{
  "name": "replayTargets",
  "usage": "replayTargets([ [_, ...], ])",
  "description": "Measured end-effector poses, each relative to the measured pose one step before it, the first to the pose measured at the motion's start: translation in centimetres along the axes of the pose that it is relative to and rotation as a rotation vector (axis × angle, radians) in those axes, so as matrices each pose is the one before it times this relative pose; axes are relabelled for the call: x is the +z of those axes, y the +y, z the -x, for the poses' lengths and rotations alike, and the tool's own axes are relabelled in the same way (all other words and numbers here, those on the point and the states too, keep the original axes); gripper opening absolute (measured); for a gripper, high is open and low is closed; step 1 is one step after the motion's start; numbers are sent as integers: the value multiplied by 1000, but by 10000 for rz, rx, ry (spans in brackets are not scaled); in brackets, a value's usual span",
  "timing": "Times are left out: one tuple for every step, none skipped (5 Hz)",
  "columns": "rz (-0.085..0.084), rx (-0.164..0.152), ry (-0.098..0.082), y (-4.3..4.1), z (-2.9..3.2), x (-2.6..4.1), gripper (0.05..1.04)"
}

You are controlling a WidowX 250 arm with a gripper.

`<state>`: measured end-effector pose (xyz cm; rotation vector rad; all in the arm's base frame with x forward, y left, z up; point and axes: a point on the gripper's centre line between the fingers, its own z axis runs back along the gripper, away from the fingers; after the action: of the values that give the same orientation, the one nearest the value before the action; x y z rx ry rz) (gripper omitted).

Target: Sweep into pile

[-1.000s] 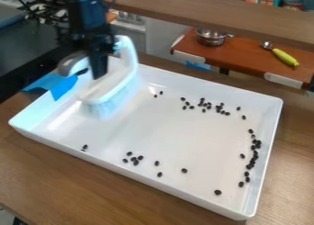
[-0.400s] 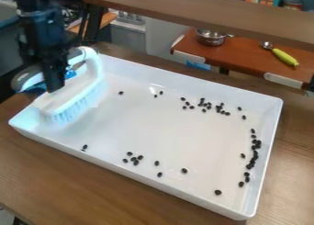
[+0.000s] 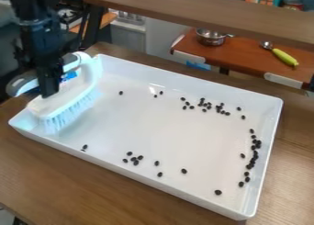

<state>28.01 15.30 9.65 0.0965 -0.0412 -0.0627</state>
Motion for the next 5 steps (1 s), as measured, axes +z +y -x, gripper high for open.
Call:
replayTargets([
  [-420,-57,166,-508,539,-1356,487],
  [-284,-267,73,-1179,211,-993,487],
  [-267,53,-44,-1087,182,-173,487],
  [200,81,278,-2164,-62,454,487],
  [768,57,633,-3658,182,793,487],
])
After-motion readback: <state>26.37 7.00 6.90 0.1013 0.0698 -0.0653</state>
